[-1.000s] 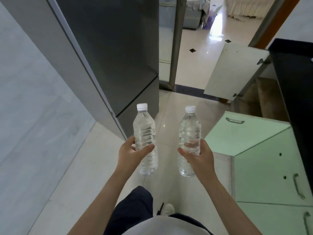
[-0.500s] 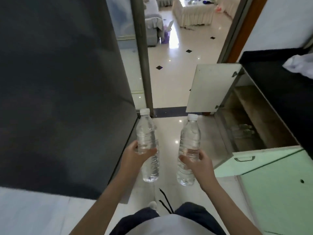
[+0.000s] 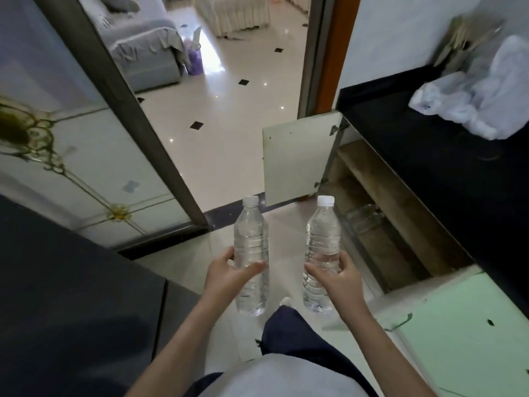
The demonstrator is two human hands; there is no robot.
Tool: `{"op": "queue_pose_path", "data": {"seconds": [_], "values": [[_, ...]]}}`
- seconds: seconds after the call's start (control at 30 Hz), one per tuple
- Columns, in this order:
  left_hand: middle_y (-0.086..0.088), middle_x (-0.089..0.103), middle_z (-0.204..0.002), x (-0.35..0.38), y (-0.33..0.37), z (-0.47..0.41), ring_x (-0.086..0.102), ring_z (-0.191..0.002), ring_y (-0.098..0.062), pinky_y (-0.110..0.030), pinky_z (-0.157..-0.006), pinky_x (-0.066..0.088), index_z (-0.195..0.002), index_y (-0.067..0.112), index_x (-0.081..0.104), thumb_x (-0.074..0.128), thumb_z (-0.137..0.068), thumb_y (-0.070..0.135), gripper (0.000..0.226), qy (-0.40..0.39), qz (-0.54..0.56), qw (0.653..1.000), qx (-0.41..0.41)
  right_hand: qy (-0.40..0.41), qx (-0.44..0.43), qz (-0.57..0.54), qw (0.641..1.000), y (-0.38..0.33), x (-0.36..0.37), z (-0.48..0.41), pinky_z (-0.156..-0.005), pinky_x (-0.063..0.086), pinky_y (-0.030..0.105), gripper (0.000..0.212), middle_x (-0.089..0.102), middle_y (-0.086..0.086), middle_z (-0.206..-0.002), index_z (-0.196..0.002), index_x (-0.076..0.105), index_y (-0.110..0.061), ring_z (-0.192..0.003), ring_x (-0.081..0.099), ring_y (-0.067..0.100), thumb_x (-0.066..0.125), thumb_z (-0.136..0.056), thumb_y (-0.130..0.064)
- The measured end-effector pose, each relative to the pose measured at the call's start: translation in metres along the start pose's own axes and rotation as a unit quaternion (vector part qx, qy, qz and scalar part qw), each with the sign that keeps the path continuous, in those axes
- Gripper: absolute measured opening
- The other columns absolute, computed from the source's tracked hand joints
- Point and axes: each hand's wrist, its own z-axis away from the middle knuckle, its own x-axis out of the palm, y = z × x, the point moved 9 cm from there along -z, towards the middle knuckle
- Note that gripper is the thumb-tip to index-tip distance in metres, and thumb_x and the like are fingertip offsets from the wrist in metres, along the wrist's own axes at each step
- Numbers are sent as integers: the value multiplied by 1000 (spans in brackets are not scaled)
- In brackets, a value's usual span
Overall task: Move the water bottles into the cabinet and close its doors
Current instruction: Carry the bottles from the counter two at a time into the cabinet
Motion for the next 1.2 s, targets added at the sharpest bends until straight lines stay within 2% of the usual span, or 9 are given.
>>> {"op": "queue_pose_path", "data": {"seconds": [0.13,0.27,0.4,0.5,0.63,0.83,1.0,1.1,1.2], "values": [[8,73,-100,30,60,-69,71,-88,-10,-32,-77,59,-110,29,66,87,-69,35,47,-32,-9,999,20,38,6,-4,999,-32,-21,-70,-60,48,8,37,71,-7,-91,-102,64,-23,-75,68,-2,85,-73,-17],[10,74,-93,63,122,-130,71,-82,-5,-22,-70,53,-102,32,67,86,-71,31,37,-62,-19,997,52,85,14,-13,996,-54,-49,-126,-72,57,27,41,73,-3,-93,-106,65,-22,-81,71,10,86,-71,-20],[8,75,-88,106,170,-184,71,-76,-3,-15,-63,52,-103,26,69,86,-72,26,36,-124,-35,989,68,150,20,-29,988,-65,-76,-163,-61,53,16,40,73,0,-88,-104,65,-17,-72,71,6,87,-71,-17],[8,76,-86,144,190,-220,72,-76,-5,-18,-66,55,-98,26,71,86,-72,25,31,-185,-63,978,72,215,43,-50,974,-57,-93,-177,-64,55,23,36,73,2,-84,-98,65,-18,-72,71,10,87,-71,-19],[9,76,-85,195,201,-264,72,-74,-3,-16,-63,52,-96,25,71,84,-73,23,27,-267,-120,953,73,305,90,-81,945,-37,-104,-184,-57,52,17,33,72,3,-78,-94,62,-16,-67,70,10,86,-71,-18],[6,76,-82,258,204,-317,71,-68,-3,-14,-55,50,-97,20,70,85,-72,25,29,-391,-219,891,77,419,159,-121,886,-13,-95,-190,-57,50,14,31,73,-2,-81,-95,65,-20,-70,70,6,85,-71,-17],[10,74,-82,296,194,-352,70,-74,-4,-28,-68,56,-92,31,68,83,-68,39,29,-429,-294,845,120,483,180,-124,848,9,-90,-204,-65,54,25,33,73,-4,-85,-96,66,-23,-75,71,10,86,-70,-19],[14,71,-78,317,176,-367,68,-71,2,-23,-66,53,-92,30,67,83,-70,37,28,-425,-309,840,134,491,187,-111,843,33,-89,-221,-66,52,17,38,71,-7,-86,-101,63,-23,-77,68,4,86,-71,-16],[12,72,-81,340,139,-389,68,-74,0,-26,-68,54,-92,29,66,82,-69,41,31,-414,-322,843,121,468,199,-97,855,71,-88,-248,-64,48,8,46,69,-10,-89,-109,60,-22,-78,65,-3,85,-72,-14]]}}
